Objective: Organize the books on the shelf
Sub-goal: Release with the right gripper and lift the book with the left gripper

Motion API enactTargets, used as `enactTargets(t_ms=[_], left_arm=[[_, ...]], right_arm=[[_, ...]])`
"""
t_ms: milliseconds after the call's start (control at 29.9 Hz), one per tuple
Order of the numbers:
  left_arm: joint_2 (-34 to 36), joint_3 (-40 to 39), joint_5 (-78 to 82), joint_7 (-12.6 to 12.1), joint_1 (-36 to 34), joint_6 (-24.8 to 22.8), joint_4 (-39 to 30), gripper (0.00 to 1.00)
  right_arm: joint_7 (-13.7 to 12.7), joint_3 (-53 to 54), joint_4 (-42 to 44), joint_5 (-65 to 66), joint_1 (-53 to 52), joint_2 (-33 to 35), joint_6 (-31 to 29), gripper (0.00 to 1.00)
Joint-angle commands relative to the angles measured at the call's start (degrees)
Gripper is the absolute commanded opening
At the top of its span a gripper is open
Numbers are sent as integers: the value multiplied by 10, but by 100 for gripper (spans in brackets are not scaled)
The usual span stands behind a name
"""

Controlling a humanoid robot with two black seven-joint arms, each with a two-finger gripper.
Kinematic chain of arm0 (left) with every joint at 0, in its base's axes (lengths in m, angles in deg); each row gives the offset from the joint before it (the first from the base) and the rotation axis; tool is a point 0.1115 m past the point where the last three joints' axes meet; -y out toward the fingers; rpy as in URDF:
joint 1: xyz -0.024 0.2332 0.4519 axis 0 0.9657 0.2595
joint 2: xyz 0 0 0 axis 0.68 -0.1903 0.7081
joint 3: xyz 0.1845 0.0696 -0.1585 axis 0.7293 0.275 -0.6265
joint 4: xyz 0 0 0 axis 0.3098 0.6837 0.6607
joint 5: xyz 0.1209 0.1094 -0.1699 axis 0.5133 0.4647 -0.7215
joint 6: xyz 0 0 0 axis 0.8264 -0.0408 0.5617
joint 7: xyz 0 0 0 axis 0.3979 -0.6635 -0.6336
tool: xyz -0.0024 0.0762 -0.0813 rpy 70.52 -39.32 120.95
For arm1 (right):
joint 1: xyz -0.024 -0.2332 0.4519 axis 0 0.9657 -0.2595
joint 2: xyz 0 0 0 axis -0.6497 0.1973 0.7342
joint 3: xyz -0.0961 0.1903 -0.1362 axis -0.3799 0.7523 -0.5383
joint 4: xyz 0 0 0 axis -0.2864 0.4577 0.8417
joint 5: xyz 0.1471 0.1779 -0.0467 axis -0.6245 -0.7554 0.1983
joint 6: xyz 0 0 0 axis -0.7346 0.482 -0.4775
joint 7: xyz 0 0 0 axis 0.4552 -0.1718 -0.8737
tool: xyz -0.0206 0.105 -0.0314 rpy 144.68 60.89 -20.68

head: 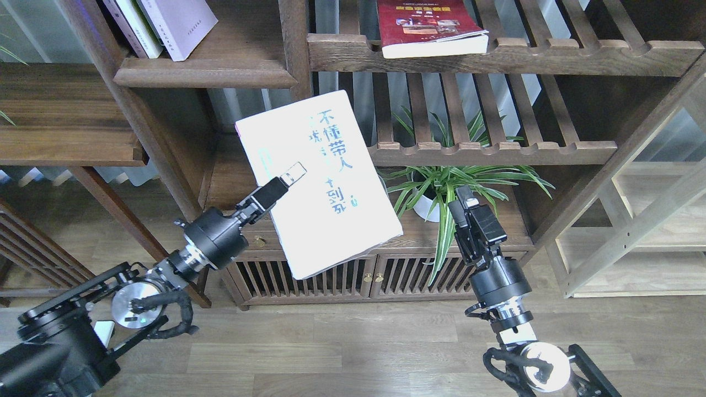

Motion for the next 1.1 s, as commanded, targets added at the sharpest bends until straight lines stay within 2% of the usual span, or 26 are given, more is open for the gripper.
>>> enactTargets(t_ms=[0, 167, 301, 602, 769, 1070], left_arm=[[49, -6, 2, 1, 1, 0, -35, 0], [101, -11, 4, 4, 14, 0, -80, 0], [134, -43, 43, 22, 47, 0, -123, 0], [233, -127, 111, 20, 70, 0, -194, 0], [298, -182, 112, 22, 74, 0, -201, 0], [356, -260, 122, 19, 74, 0, -199, 0]], right_arm=[[0, 6, 19, 0, -2, 1, 0, 65], [0, 11, 31, -1, -10, 1, 0, 66], [0, 18, 35, -1, -21, 1, 0, 66], [0, 25, 66, -1, -65, 10, 0, 67], [-1, 25, 104, -1, -92, 21, 0, 67], [-1, 19, 119, -1, -101, 30, 0, 68]])
